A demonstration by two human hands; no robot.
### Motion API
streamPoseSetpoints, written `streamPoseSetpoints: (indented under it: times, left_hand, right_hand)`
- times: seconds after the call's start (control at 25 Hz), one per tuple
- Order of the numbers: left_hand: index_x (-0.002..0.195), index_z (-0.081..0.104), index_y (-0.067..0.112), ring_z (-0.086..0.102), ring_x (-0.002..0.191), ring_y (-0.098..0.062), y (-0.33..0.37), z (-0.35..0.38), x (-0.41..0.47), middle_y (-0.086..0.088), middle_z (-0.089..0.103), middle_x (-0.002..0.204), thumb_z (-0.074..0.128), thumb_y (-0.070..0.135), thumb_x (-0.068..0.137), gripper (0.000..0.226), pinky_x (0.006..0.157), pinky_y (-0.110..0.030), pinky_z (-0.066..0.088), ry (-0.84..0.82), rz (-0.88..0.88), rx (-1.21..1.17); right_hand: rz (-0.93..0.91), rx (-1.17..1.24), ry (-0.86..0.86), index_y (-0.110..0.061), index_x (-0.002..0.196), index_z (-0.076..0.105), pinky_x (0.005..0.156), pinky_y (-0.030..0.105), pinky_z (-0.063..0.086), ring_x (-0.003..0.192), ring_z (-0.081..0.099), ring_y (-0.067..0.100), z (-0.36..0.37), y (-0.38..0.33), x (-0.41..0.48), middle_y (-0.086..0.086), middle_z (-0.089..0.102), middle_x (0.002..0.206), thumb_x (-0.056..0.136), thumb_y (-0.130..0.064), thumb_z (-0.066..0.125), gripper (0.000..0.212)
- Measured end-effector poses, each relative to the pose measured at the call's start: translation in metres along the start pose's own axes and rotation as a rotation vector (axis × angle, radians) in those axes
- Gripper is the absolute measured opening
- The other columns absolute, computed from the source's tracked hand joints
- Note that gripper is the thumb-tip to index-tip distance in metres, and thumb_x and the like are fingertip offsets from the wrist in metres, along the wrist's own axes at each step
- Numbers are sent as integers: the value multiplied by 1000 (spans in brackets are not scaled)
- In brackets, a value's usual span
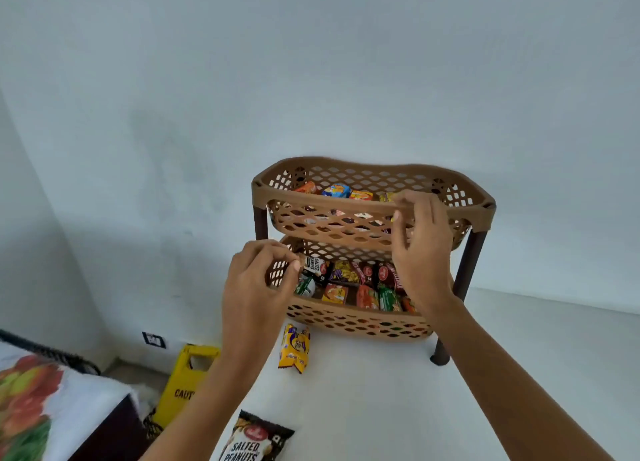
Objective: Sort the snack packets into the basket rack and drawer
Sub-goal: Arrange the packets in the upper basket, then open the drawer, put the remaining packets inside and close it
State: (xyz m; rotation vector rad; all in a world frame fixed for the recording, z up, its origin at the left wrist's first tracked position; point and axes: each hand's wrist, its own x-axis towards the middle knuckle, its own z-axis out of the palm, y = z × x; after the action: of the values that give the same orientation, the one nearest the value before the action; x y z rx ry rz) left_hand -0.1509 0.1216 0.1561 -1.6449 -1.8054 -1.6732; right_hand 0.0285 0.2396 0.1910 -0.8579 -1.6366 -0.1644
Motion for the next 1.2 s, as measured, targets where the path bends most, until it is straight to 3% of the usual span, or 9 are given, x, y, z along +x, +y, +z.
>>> streamPoseSetpoints:
  times: [0.16, 0.24, 0.4, 0.52, 0.6, 0.76, 0.96, 1.08, 1.2]
  left_hand:
    - [84, 66, 22, 56, 95, -10, -25, -20, -71, 13, 59, 100, 67, 20, 85, 2, 76, -8, 37, -116, -136, 105]
    - [85, 67, 24, 57, 96, -11, -33, -28, -99, 13, 59, 99, 67, 20, 85, 4, 79, -15, 38, -175, -209, 129]
    - [86, 68, 25, 54, 95, -10, -44, -36, -140, 8, 63, 100, 66, 15, 85, 10, 73, -6, 36, -317, -327, 166]
    - [88, 71, 21, 57, 97, -17, -44, -45, -173, 5, 64, 103, 66, 14, 85, 9, 77, -18, 37, -426, -360, 166]
    - [90, 71, 19, 59, 91, -16, -40, -56, -198, 5, 64, 100, 67, 13, 84, 9, 76, -19, 43, -459, -374, 111]
    - [84, 66, 25, 58, 77, -2, -33, -76, -232, 11, 64, 89, 68, 9, 83, 16, 67, 0, 38, -468, -449, -38]
    - [86, 64, 28, 54, 78, -3, -13, -96, -269, 16, 64, 91, 65, 16, 86, 12, 65, -5, 37, -482, -485, -97]
    - [87, 61, 26, 54, 80, -6, 5, -109, -297, 14, 61, 90, 61, 14, 89, 12, 65, -10, 38, -392, -534, -67]
    - [88, 59, 21, 55, 80, -9, 28, -123, -332, 7, 61, 88, 56, 16, 92, 7, 63, -11, 42, -302, -775, -165]
  right_hand:
    - [-80, 32, -43, -2, 101, 62, 83, 24, 47, 96, 57, 20, -5, -16, -82, 10, 62, 98, 89, 2, 52, 16]
    - [-37, 74, -166, -3, 100, 61, 81, 25, 47, 94, 56, 19, -6, -20, -123, 9, 60, 98, 89, 3, 52, 16]
    - [92, 113, -395, -8, 103, 60, 79, 23, 49, 94, 57, 16, -14, -33, -193, 5, 59, 102, 90, 2, 51, 19]
    - [188, 114, -549, -13, 105, 60, 82, 25, 49, 99, 55, 13, -31, -45, -245, -1, 58, 106, 90, -1, 50, 21]
    - [267, 92, -598, -14, 104, 60, 81, 26, 49, 98, 56, 12, -45, -53, -278, -3, 58, 106, 89, 0, 51, 23]
    - [372, 48, -580, -13, 104, 60, 80, 24, 51, 93, 58, 12, -75, -72, -315, -2, 59, 105, 88, 2, 53, 23]
    - [437, 0, -539, -14, 102, 61, 78, 14, 47, 88, 57, 7, -121, -101, -346, -3, 59, 102, 87, 3, 55, 23]
    - [414, -27, -507, -12, 97, 62, 74, 8, 42, 81, 55, 7, -152, -114, -366, -3, 59, 96, 84, 5, 55, 22]
    - [449, -40, -463, -12, 93, 63, 69, 6, 39, 76, 53, 6, -183, -128, -390, -3, 57, 92, 82, 1, 55, 19]
